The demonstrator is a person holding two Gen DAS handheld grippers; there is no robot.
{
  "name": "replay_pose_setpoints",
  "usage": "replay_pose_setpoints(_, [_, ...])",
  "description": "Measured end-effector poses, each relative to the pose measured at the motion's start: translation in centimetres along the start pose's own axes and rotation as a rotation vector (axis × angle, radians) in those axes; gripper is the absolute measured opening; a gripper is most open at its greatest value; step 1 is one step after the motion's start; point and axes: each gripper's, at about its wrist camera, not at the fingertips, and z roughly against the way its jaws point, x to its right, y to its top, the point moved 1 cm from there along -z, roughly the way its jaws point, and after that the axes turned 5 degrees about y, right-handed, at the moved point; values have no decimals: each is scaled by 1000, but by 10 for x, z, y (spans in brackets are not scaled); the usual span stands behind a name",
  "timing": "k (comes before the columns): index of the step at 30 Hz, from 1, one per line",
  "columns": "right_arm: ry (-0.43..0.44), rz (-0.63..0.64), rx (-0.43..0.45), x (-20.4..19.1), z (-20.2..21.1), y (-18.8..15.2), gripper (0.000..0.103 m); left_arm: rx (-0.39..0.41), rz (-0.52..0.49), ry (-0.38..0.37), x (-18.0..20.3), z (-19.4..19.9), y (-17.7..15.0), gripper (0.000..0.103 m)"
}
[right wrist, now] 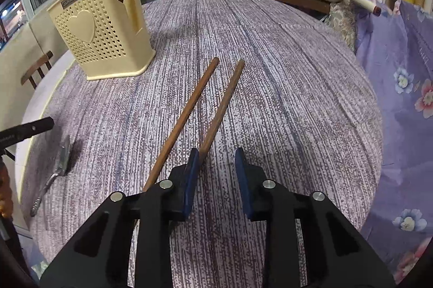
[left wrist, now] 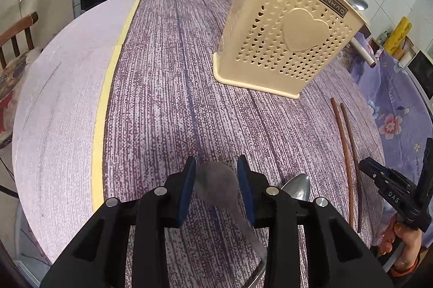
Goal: Organize utensils
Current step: 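Close the left gripper on the silver spoon while the right gripper aligns over a brown chopstick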
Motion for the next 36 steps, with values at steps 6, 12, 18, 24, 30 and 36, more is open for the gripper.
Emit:
replay_pose_setpoints(6, [-26, -32, 9, 12, 3, 7, 47, 15, 27, 24, -13, 4, -1, 32])
replay_pose_setpoints(12, [-15, -65, 34, 17, -2, 31, 54, 45, 59, 22, -18, 20, -2, 42])
replay_pose_setpoints(18, [-50, -49, -17, 12, -30, 49, 54, 6, 52, 34, -5, 18, -11, 47])
replay_pose_setpoints(24, [-63, -38, -43, 8, -40, 48, 54, -37, 33, 75, 11, 3, -15, 47])
replay_pose_setpoints(30, [-73, -39, -53, 8, -42, 51, 50, -64, -8, 115, 22, -7, -3, 44])
replay_pose_setpoints(36, [-99, -34, -64, 7, -51, 66, 39, -71, -76, 176, 32, -16, 4, 39])
